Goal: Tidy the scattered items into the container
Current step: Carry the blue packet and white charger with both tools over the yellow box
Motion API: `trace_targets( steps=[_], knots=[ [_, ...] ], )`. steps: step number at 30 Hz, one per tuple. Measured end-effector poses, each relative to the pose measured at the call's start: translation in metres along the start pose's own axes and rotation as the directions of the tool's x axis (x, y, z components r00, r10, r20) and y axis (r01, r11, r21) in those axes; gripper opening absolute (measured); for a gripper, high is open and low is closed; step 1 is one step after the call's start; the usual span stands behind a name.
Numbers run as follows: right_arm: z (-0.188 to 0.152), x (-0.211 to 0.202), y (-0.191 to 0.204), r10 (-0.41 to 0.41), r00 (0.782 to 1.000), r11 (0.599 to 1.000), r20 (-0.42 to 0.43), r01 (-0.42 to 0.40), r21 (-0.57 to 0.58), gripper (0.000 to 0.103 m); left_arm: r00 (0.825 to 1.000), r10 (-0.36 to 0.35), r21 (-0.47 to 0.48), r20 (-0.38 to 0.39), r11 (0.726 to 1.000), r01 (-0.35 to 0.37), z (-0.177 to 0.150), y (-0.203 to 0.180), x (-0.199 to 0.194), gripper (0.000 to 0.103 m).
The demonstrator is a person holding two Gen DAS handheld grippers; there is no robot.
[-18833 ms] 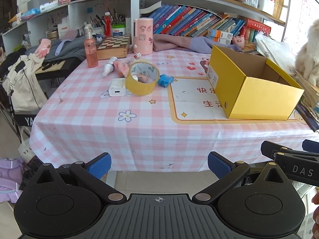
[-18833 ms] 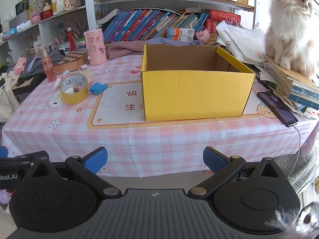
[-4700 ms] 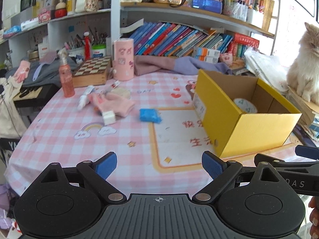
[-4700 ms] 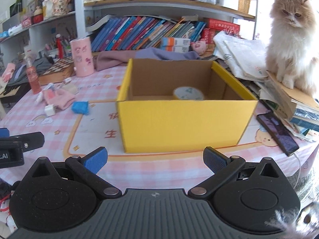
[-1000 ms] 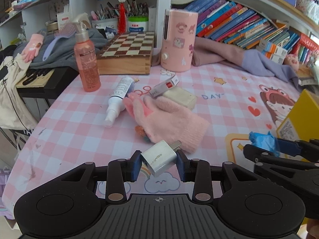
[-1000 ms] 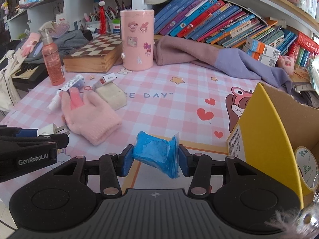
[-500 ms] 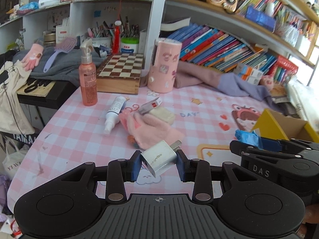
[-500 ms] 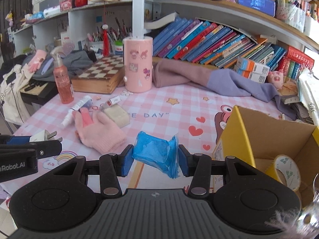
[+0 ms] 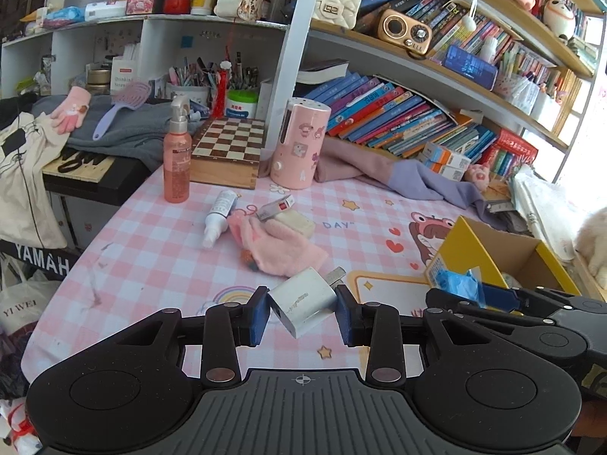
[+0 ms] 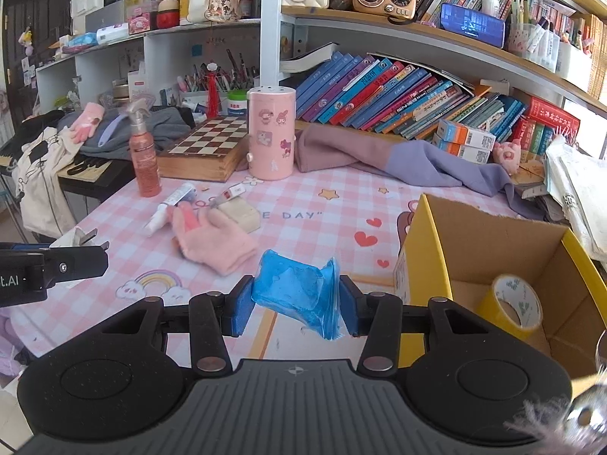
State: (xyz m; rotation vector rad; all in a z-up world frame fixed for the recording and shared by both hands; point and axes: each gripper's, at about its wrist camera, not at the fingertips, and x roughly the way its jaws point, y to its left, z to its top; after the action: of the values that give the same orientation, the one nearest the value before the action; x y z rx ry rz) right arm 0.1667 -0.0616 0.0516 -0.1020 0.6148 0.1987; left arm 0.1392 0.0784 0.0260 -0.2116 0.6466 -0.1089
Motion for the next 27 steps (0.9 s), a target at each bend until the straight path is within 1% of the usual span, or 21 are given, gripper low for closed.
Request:
trace_targets(
  steps=[14, 27],
  knots=[
    [-0.030, -0.050, 0.016, -0.027, 1.000, 0.999, 0.012, 0.026, 0.039, 0.044, 0.999, -0.054, 0.029, -0.002, 0.998, 0.054, -0.025, -0.001, -0.043, 0.035],
    [-0.063, -0.088, 0.012, -0.084, 0.996, 0.993, -0.003, 0.084, 0.087, 0.044, 0.992, -0.124, 0.067, -0.030, 0.990, 0.126, -0.046, -0.016, -0.060, 0.035]
  ],
)
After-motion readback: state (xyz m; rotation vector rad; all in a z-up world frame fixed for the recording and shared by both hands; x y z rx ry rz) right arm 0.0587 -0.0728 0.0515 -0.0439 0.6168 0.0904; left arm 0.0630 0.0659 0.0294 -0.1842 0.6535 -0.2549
